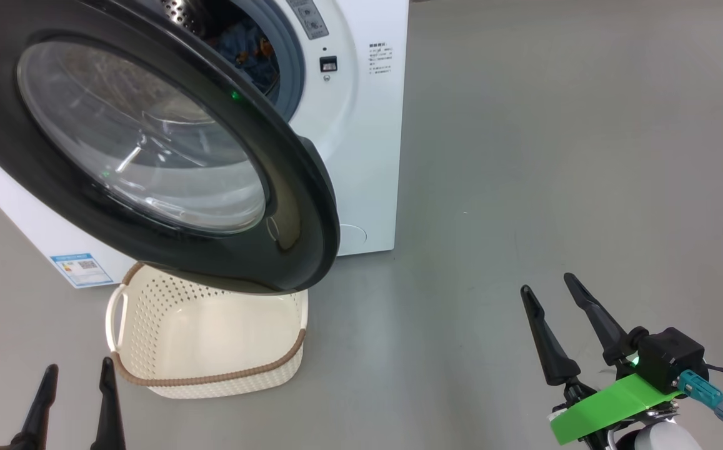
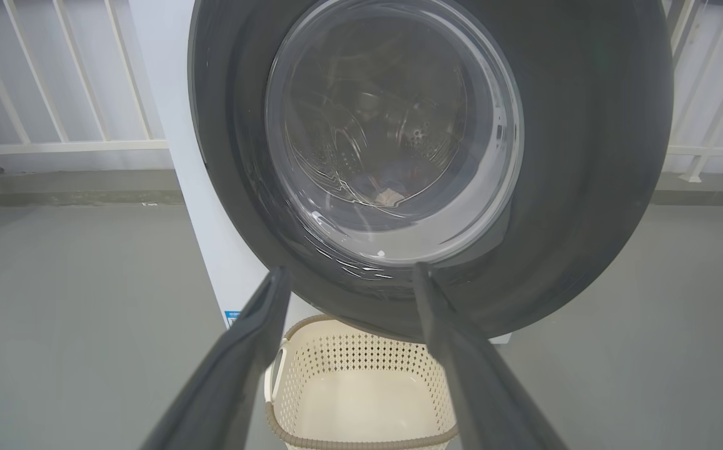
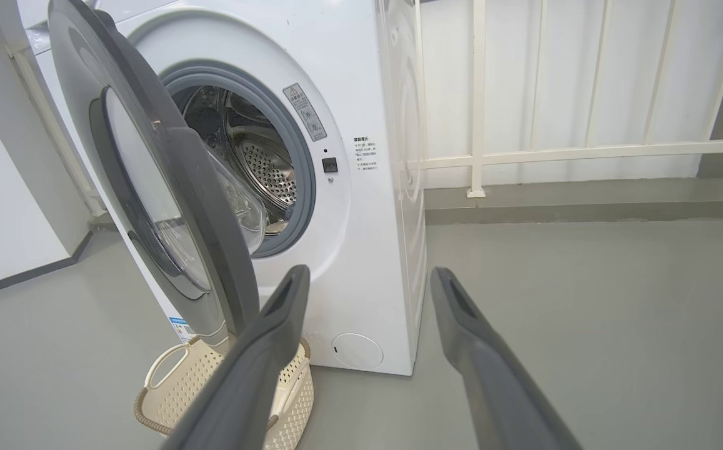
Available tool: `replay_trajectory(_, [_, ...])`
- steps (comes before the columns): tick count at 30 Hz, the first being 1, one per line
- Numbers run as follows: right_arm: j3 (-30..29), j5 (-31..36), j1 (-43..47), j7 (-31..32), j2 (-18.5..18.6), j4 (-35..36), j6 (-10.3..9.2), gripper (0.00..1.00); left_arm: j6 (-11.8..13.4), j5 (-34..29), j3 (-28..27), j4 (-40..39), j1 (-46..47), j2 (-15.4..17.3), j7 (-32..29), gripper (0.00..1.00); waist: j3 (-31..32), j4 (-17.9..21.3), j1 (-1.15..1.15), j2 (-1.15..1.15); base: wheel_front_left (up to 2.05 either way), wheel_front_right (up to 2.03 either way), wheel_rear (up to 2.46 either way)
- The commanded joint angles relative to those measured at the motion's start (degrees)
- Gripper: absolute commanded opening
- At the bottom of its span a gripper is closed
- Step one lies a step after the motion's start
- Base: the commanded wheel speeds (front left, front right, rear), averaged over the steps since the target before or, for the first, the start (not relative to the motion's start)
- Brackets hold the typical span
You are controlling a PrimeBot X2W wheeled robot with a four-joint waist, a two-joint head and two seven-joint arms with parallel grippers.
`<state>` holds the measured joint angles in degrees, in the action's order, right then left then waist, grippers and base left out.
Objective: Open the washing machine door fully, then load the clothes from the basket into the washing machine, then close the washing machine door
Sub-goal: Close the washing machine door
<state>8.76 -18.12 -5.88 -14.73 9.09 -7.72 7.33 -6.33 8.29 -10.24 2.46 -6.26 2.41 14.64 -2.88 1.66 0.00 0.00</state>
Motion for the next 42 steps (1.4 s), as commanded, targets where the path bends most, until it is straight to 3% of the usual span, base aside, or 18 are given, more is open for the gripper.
replay_trajectory(1, [1.3,0.2,-0.4,-0.3,0.2,1.2,0.16,1.0,-0.1,-0.2,-1.9,-1.3,0.4,0.5,0.4,1.0,0.0,-0.1,0.0,0.0,0.0,0.0,0.0])
replay_trajectory(8, [1.6,0.1,-0.3,-0.3,0.3,0.9,0.16,1.0,0.1,-0.1,-1.8,-0.8,0.2,0.5,0.4,1.0,0.2,-0.3,0.0,0.0,0.0,0.0,0.0])
replay_trajectory(10, [1.7,-0.1,-0.3,-0.3,0.3,0.7,0.16,0.38,0.1,-0.2,-1.8,-0.7,0.2,0.5,0.4,1.0,0.3,-0.5,0.0,0.0,0.0,0.0,0.0])
replay_trajectory(11, [1.7,-0.1,-0.3,-0.3,0.2,0.7,0.16,0.0,0.1,-0.2,-1.8,-0.7,0.2,0.5,0.4,1.0,0.3,-0.5,0.0,0.0,0.0,0.0,0.0])
replay_trajectory(20, [0.7,-0.8,-2.0,-0.3,-0.6,5.5,0.16,0.0,0.2,0.4,-1.3,-0.8,0.1,0.5,0.4,1.0,-0.1,-0.9,0.0,0.0,0.0,0.0,0.0])
replay_trajectory(28, [2.5,-2.0,-8.5,-0.3,-1.3,21.5,0.16,0.0,0.2,1.2,-1.2,-0.5,0.6,0.5,0.4,1.0,-0.8,-1.1,0.0,0.0,0.0,0.0,0.0])
replay_trajectory(36, [9.7,-4.3,-13.8,-0.3,-1.2,31.2,0.16,0.0,0.4,1.9,0.4,0.0,1.4,0.5,0.4,1.0,-0.8,-2.8,0.0,0.0,0.0,0.0,0.0])
replay_trajectory(42, [20.6,-6.5,-16.9,-0.3,0.4,30.7,0.16,0.0,0.6,2.4,2.9,0.5,3.0,0.5,0.4,1.0,-1.3,-6.8,0.0,0.0,0.0,0.0,0.0])
